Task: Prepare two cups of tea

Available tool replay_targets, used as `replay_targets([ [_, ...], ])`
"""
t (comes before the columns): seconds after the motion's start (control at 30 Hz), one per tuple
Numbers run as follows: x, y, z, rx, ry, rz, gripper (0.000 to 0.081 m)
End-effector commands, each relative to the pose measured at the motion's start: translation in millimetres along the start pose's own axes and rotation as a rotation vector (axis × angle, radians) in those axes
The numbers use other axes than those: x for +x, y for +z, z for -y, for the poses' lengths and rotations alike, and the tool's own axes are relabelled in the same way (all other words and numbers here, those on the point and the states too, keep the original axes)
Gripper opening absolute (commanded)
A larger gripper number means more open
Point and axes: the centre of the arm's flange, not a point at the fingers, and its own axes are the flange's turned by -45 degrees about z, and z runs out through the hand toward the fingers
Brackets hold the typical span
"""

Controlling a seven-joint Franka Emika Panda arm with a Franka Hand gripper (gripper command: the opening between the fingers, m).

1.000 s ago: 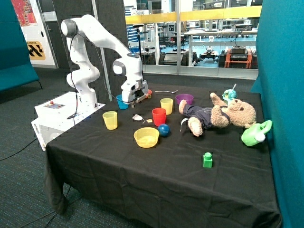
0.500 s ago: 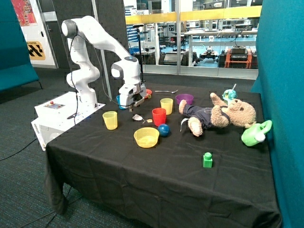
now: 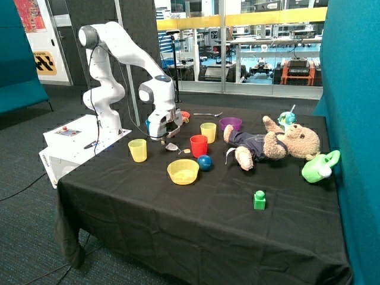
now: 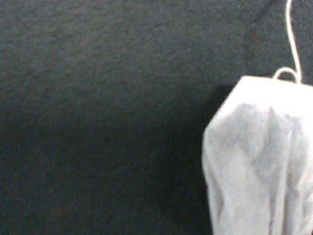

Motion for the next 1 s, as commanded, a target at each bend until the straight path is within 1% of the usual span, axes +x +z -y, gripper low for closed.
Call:
replay_targets([
  [0.0,6.4,10.5,-7.7,0.0015,-0.005,0.0004,0.0564],
  [0.2,9.2,16.3,-5.9,0.0015,-0.006,0.0004,0.0554],
  [0.47,12.0,20.5,2.7,0.0015,-0.027,0.0004,0.0528],
  [0.7,12.1,26.5,8.4,0.0015,-0.035,0.0003,0.0499],
  [0.97,9.5,35.8,14.0,0.0015,-0.042,0.0003,0.0487],
])
